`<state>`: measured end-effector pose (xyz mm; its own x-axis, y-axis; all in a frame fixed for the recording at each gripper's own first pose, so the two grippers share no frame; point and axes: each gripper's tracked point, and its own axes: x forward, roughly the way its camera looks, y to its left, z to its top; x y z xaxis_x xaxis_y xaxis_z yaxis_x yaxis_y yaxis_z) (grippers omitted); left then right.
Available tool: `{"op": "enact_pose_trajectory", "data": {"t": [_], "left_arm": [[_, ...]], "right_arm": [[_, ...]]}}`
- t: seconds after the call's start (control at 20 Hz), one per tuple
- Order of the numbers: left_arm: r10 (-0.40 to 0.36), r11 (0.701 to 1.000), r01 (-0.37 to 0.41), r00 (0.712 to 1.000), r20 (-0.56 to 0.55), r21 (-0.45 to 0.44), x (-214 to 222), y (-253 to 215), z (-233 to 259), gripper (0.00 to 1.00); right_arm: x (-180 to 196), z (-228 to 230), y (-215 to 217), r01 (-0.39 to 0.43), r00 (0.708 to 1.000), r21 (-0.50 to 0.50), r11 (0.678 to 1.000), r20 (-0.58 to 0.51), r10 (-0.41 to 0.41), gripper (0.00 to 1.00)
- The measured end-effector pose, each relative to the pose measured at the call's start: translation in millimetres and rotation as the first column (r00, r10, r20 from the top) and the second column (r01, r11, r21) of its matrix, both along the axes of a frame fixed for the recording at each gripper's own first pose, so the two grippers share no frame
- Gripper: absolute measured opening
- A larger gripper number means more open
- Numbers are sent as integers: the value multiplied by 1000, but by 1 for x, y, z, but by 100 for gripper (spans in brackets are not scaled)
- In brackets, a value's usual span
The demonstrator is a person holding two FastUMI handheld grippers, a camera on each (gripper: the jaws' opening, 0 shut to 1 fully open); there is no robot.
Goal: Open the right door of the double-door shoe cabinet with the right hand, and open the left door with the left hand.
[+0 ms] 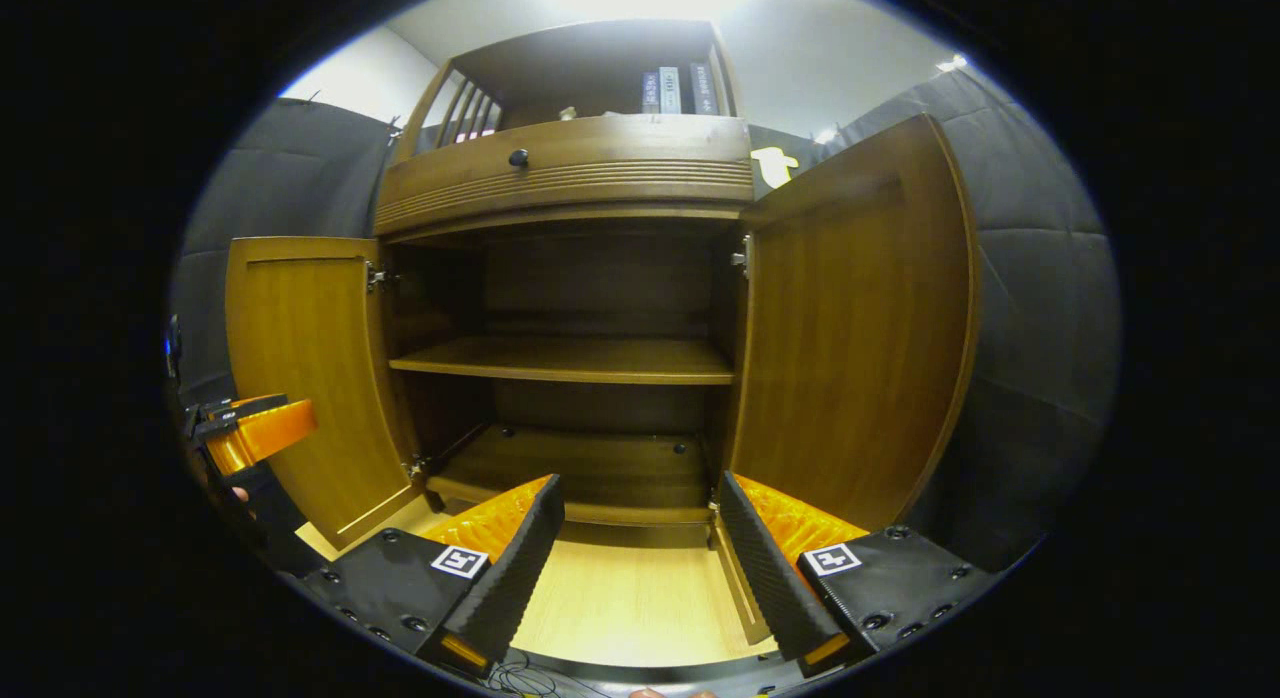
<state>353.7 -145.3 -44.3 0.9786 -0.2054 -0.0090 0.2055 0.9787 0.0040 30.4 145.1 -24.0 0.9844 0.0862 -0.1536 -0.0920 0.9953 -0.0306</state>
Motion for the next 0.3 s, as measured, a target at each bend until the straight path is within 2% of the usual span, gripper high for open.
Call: {"op": "enact_pose_trajectory", "data": {"t": [0.15,0.2,0.3], "left_arm": [[42,998,-44,999,-34,-51,-4,-12,2,98],[70,996,-72,997,-40,-57,-6,-11,5,98],[98,992,-101,994,-51,-69,-13,-15,9,98]], "right_arm": [[2,8,3,-88,995,0,996,36,88,99],[3,7,4,-109,993,-11,994,37,109,94],[6,0,5,-151,988,-31,988,23,151,94]]}}
